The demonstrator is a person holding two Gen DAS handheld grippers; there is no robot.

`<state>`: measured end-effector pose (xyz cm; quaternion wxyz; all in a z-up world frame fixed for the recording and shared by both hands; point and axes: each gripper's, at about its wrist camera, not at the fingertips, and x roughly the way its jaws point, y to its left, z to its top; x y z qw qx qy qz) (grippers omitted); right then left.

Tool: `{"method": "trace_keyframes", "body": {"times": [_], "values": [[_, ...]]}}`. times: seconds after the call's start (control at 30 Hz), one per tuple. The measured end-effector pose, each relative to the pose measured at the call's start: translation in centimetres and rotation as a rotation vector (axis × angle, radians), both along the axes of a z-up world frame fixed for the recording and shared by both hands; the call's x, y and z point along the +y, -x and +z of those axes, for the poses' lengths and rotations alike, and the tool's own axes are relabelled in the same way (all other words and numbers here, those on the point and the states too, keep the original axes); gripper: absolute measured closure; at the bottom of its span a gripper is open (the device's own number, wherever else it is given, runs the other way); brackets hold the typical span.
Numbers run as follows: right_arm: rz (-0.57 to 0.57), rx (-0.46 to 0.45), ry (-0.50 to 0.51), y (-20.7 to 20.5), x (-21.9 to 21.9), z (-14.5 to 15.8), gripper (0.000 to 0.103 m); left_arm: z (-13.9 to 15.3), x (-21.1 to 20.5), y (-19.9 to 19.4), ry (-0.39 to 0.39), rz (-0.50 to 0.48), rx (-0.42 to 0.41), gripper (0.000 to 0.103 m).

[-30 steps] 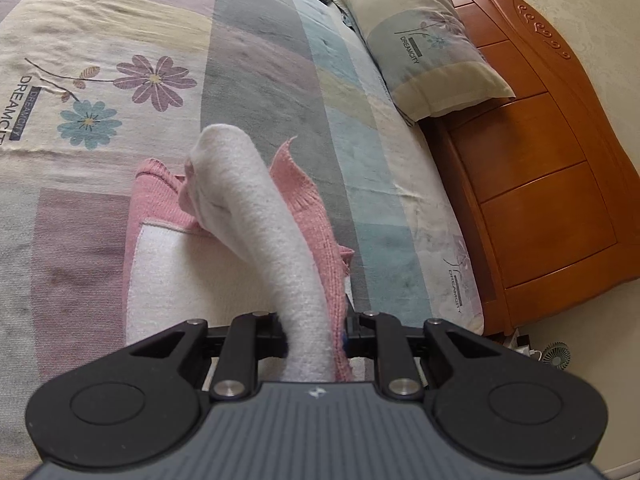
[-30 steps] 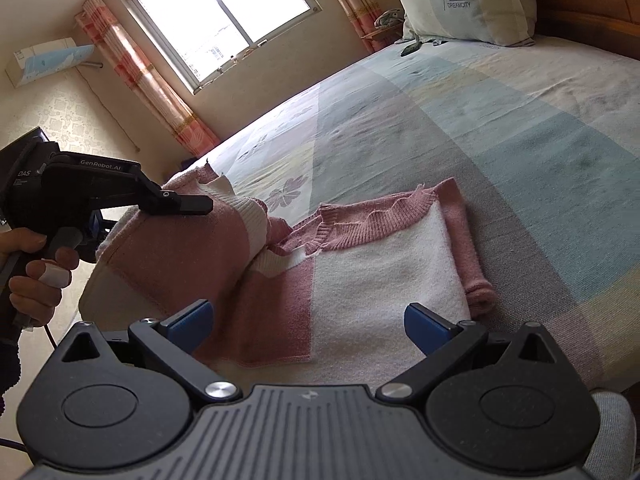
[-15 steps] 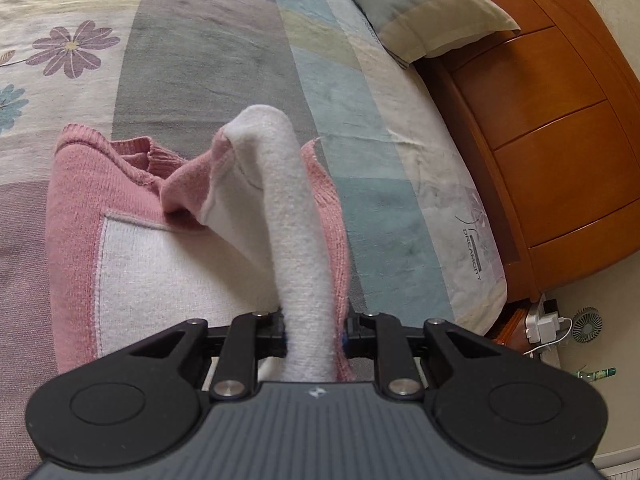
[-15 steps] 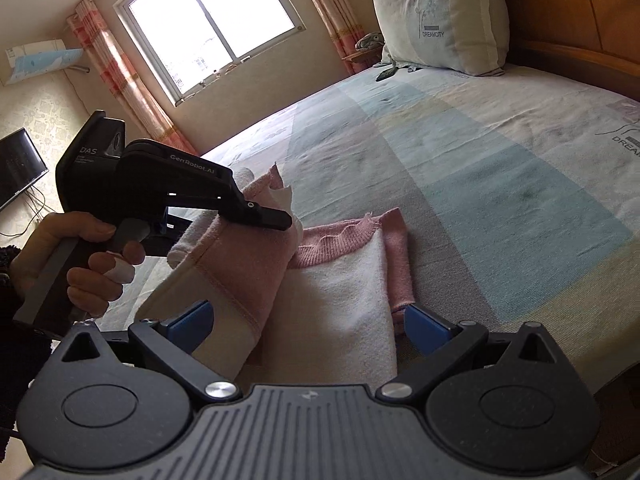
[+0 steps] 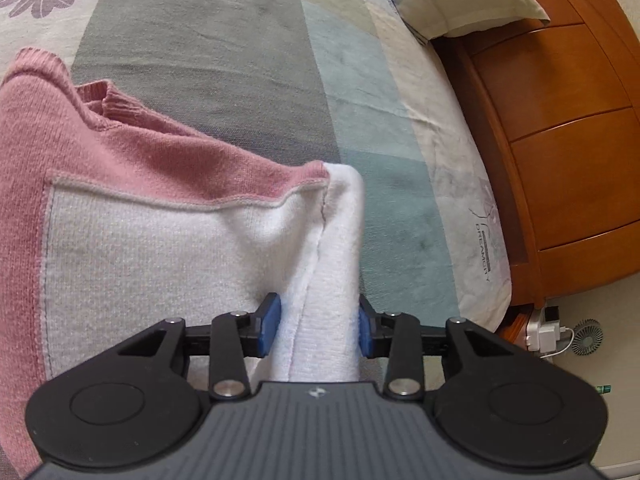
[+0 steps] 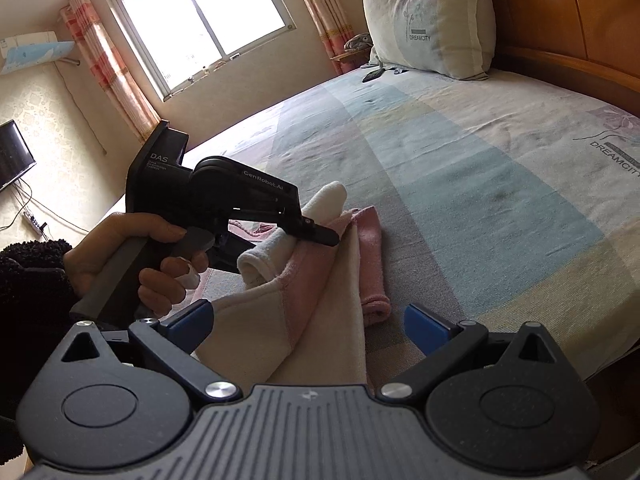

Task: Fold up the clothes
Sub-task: 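Fold the cream edge over the sweater with the left gripper, then open the left gripper and release the folded edge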

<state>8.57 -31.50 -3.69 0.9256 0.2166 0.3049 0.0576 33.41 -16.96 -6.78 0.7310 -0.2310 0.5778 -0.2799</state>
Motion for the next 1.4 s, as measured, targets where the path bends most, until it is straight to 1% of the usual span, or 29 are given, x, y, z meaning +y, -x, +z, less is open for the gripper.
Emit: {"method": "trace_keyframes", "body": {"times": [0.03,0.1,0.13,0.23,0.27,0.3,0.43,0.53,0.63,0.67,0.87,0.9,0.97,1.0,1.07,1.1,1.17,1.27,1.33,1.4], "values": [[0.001,0.002,-0.001,0.0,0.0,0.0,0.000,0.4,0.3,0.0,0.031,0.005,-0.013,0.063],[0.005,0.005,-0.003,0.1,0.1,-0.2,0.000,1.4,0.8,0.1,0.073,-0.003,-0.044,0.058],[0.008,0.006,-0.004,0.1,0.1,-0.3,0.000,2.0,1.2,0.3,0.065,-0.012,-0.072,0.057],[0.017,0.015,-0.018,0.1,0.1,-0.5,0.000,3.8,2.2,1.2,0.009,-0.043,-0.173,0.053],[0.021,0.016,-0.024,0.1,0.1,-0.5,0.000,4.3,2.6,1.6,-0.021,-0.057,-0.206,0.048],[0.026,0.017,-0.030,0.0,0.1,-0.6,0.000,4.5,3.2,2.2,-0.058,-0.073,-0.239,0.044],[0.066,0.020,-0.058,-0.2,0.5,-1.0,0.000,5.0,6.0,5.1,-0.218,-0.106,-0.367,0.043],[0.121,0.024,-0.082,-0.6,1.2,-1.4,0.000,5.1,7.9,7.6,-0.326,-0.135,-0.449,0.038],[0.200,0.028,-0.124,-1.0,2.1,-2.1,0.000,5.2,9.2,9.5,-0.365,-0.140,-0.519,0.037],[0.219,0.024,-0.124,-1.2,2.4,-2.1,0.000,5.2,9.4,9.7,-0.364,-0.136,-0.532,0.036],[0.331,-0.042,-0.075,-2.4,4.9,-1.0,0.000,5.3,9.0,9.0,-0.336,-0.120,-0.555,0.036],[0.329,-0.050,-0.051,-2.6,5.1,-0.8,0.000,4.9,8.8,8.8,-0.327,-0.122,-0.548,0.036],[0.328,-0.070,-0.046,-2.6,5.0,-0.5,0.000,4.2,8.3,8.4,-0.307,-0.125,-0.535,0.035],[0.328,-0.078,-0.047,-2.6,4.9,-0.4,0.000,3.8,8.0,8.2,-0.298,-0.127,-0.528,0.033],[0.335,-0.059,-0.081,-2.7,4.4,-1.0,0.000,3.1,7.5,7.9,-0.279,-0.130,-0.515,0.030],[0.321,-0.035,-0.078,-2.9,4.2,-1.5,0.000,2.7,7.3,7.7,-0.269,-0.132,-0.508,0.028],[0.286,0.024,-0.071,-3.0,3.6,-2.6,0.000,2.0,6.8,7.3,-0.250,-0.136,-0.494,0.030],[0.256,0.084,-0.097,-3.1,2.3,-3.4,0.000,0.9,6.1,6.8,-0.221,-0.141,-0.474,0.030],[0.275,0.055,-0.099,-3.0,1.7,-2.4,0.000,0.9,6.9,7.0,-0.239,-0.134,-0.479,0.030],[0.291,-0.019,-0.049,-3.4,1.1,-0.6,0.000,1.1,7.8,7.4,-0.263,-0.125,-0.487,0.029]]}}
